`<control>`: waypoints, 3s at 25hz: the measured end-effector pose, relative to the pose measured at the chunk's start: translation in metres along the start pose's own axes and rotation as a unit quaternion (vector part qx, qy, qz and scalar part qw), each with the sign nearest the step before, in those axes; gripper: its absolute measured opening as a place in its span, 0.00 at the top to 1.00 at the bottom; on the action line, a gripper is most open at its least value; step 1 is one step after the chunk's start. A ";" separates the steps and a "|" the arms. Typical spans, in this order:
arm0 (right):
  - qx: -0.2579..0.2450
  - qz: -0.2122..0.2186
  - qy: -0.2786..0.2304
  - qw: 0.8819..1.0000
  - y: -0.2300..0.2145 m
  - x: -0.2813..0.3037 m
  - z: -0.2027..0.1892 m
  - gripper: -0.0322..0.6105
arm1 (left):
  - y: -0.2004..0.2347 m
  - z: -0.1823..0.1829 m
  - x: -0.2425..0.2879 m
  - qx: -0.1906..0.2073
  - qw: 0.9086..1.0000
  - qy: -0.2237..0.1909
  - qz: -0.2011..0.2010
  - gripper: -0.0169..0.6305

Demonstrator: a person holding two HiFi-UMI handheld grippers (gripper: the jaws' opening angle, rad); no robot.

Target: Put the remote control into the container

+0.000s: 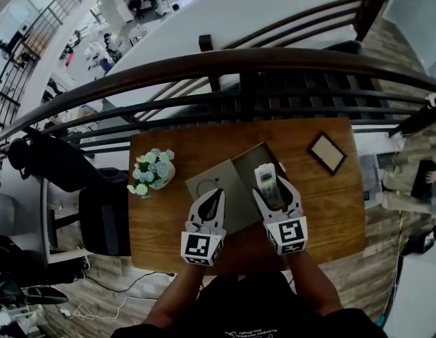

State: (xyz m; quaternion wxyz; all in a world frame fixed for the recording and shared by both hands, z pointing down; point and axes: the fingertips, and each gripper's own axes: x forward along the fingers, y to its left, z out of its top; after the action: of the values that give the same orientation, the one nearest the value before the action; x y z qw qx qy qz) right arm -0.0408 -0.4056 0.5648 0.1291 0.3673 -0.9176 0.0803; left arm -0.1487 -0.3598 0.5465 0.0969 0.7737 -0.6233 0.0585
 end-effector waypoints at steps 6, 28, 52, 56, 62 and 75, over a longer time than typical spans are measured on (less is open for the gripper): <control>-0.005 0.003 0.032 0.999 -0.011 0.023 -0.017 0.53 | 0.009 -0.013 0.019 -0.008 1.000 0.021 0.007 0.96; -0.025 0.035 0.187 0.981 -0.037 0.087 -0.094 0.53 | 0.015 -0.050 0.061 -0.022 0.997 0.070 0.014 0.96; -0.032 0.057 0.306 0.950 -0.035 0.115 -0.140 0.53 | 0.020 -0.051 0.058 -0.034 0.996 0.075 0.030 0.96; -0.027 0.062 0.308 0.949 -0.034 0.116 -0.144 0.53 | 0.021 -0.053 0.057 -0.034 0.996 0.076 0.031 0.96; -0.029 0.081 0.316 0.945 -0.033 0.120 -0.148 0.53 | 0.023 -0.053 0.059 -0.035 0.996 0.077 0.029 0.96; -0.042 0.072 0.253 0.964 -0.011 0.086 -0.114 0.52 | 0.012 -0.058 0.026 -0.031 0.997 0.070 0.030 0.96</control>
State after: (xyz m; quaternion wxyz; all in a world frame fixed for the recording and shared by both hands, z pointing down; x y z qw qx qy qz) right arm -0.0726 -0.4424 0.7000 0.3665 0.2618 -0.8816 0.1412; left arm -0.1531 -0.3745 0.6098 0.1620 0.7454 -0.6395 0.0959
